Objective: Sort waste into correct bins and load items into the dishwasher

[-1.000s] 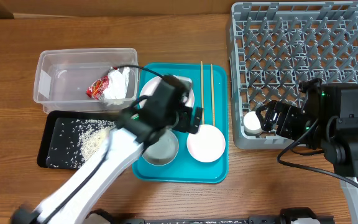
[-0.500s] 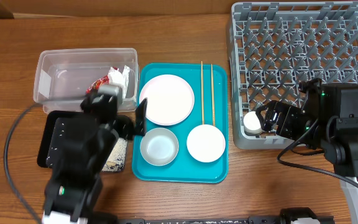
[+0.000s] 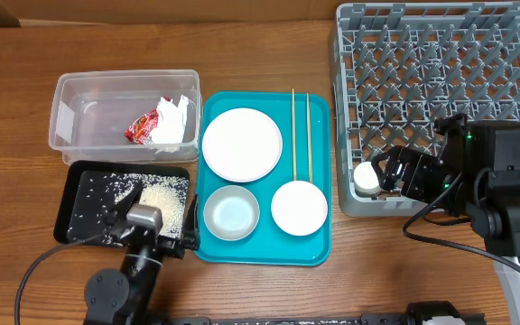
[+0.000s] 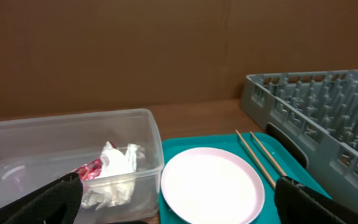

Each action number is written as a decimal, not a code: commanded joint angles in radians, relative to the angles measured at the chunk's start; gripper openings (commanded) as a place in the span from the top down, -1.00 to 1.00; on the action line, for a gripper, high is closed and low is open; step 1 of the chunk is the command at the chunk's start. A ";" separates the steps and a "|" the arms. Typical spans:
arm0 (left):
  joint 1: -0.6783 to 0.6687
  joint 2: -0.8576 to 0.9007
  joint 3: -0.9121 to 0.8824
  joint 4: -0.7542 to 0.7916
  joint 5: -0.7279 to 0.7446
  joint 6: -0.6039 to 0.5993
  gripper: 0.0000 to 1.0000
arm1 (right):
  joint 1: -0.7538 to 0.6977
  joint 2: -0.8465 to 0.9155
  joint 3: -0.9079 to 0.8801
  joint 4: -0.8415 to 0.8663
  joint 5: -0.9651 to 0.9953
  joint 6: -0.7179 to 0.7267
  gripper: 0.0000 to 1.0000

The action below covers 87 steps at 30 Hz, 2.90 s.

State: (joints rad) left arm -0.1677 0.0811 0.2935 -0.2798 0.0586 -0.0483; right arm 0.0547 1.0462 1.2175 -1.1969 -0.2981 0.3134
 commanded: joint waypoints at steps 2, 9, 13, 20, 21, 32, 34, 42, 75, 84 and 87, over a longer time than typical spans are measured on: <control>0.011 -0.081 -0.070 0.005 -0.093 0.018 -1.00 | 0.003 -0.007 0.026 0.006 0.009 -0.006 -1.00; 0.011 -0.078 -0.182 0.060 -0.100 0.019 -1.00 | 0.003 -0.007 0.026 0.006 0.009 -0.006 -1.00; 0.011 -0.077 -0.264 0.156 -0.094 0.019 -1.00 | 0.003 -0.007 0.026 0.006 0.009 -0.006 -1.00; 0.010 -0.076 -0.283 0.195 -0.088 0.019 -1.00 | 0.003 -0.007 0.026 0.006 0.009 -0.006 -1.00; 0.011 -0.076 -0.283 0.195 -0.088 0.019 -1.00 | 0.003 -0.007 0.026 0.006 0.009 -0.006 -1.00; 0.010 -0.076 -0.283 0.195 -0.088 0.019 -1.00 | 0.003 -0.007 0.026 0.006 0.009 -0.006 -1.00; 0.010 -0.076 -0.283 0.195 -0.088 0.019 -1.00 | 0.003 -0.007 0.026 0.006 0.008 -0.005 -1.00; 0.010 -0.076 -0.283 0.195 -0.088 0.019 -1.00 | 0.029 0.014 0.026 0.114 -0.239 0.018 -0.87; 0.010 -0.076 -0.283 0.194 -0.088 0.019 -1.00 | 0.500 0.548 -0.254 0.351 0.212 0.272 0.47; 0.010 -0.076 -0.283 0.195 -0.088 0.019 -1.00 | 0.500 0.549 -0.302 0.394 0.245 0.274 0.63; 0.010 -0.076 -0.283 0.195 -0.088 0.019 -1.00 | 0.500 0.548 -0.302 0.390 0.245 0.274 0.92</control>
State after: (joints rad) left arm -0.1673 0.0158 0.0189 -0.0891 -0.0231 -0.0483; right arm 0.5632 1.5929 0.9230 -0.8059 -0.0803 0.5854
